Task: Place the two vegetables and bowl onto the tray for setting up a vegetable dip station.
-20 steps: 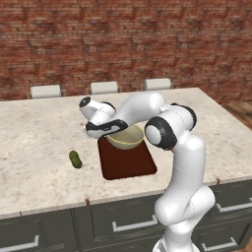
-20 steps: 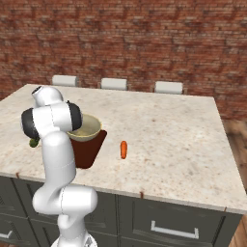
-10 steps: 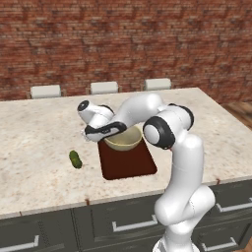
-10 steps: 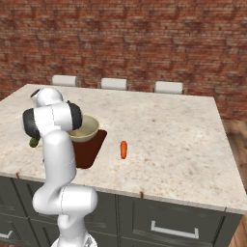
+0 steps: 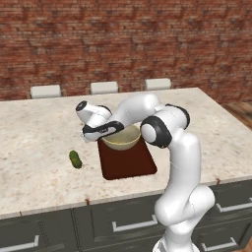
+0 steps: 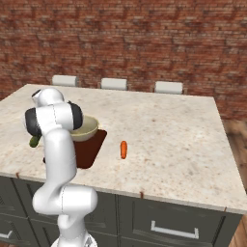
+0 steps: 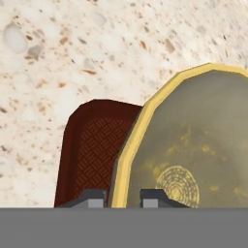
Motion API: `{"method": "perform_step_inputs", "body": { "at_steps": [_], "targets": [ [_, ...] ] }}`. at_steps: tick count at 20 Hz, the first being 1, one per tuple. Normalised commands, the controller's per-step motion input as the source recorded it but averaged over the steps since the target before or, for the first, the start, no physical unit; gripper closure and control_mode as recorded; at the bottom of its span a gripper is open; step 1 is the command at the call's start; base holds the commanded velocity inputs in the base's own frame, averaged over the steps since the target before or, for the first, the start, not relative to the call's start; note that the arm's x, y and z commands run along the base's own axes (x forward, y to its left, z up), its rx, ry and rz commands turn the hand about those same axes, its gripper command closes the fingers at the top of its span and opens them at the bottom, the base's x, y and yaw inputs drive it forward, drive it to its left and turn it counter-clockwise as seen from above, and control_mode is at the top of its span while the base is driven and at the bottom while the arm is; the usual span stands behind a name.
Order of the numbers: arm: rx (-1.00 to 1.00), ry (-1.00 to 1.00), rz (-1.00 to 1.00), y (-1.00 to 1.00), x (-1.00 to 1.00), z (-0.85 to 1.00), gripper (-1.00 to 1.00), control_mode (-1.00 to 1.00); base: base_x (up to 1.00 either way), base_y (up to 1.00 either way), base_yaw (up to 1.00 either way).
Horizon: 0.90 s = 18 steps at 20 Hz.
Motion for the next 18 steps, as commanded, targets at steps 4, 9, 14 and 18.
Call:
{"method": "perform_step_inputs", "body": {
  "at_steps": [4, 9, 14, 18],
  "targets": [
    [0.00, 0.05, 0.00, 0.00, 0.00, 0.00, -1.00, -1.00, 0.00, 0.00, 0.00],
    [0.00, 0.02, 0.00, 0.00, -0.07, 0.03, -1.00, -1.00, 0.00, 0.00, 0.00],
    [0.00, 0.00, 0.00, 0.01, -0.18, 0.22, -1.00, -1.00, 0.00, 0.00, 0.00],
    [0.00, -0.01, -0.01, 0.05, -0.19, 0.34, -1.00, -1.00, 0.00, 0.00, 0.00]
  ]
}}
